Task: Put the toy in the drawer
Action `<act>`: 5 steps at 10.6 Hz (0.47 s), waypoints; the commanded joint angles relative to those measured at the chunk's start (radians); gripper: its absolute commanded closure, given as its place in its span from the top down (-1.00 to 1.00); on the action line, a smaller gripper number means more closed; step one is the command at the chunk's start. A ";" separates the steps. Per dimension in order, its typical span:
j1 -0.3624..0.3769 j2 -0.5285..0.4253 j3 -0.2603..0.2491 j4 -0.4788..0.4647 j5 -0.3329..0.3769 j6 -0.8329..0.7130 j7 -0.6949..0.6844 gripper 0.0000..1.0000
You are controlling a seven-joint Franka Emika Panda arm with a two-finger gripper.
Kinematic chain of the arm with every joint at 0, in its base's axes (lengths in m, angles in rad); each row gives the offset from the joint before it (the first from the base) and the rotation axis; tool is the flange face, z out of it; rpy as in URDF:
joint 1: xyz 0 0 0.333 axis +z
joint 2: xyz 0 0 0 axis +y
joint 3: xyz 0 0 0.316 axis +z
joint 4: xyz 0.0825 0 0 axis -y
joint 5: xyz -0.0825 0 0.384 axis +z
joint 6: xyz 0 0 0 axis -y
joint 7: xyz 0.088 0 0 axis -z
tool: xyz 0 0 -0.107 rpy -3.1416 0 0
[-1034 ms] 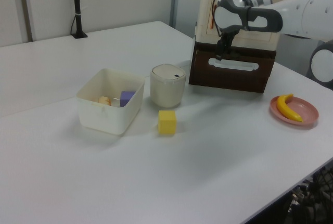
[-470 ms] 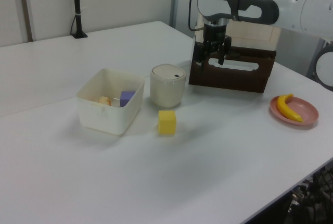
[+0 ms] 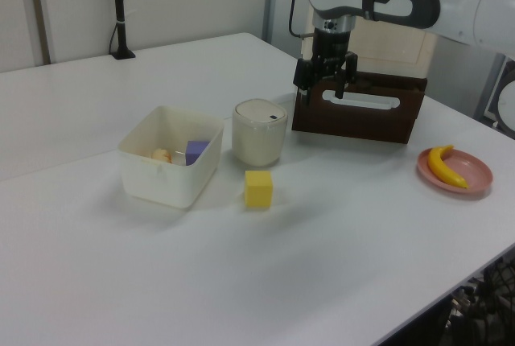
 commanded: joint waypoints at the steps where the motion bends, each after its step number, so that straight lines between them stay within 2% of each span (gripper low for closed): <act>1: 0.012 -0.050 0.014 -0.026 0.021 -0.046 0.035 1.00; 5: 0.026 -0.063 0.015 -0.031 0.012 -0.052 0.035 1.00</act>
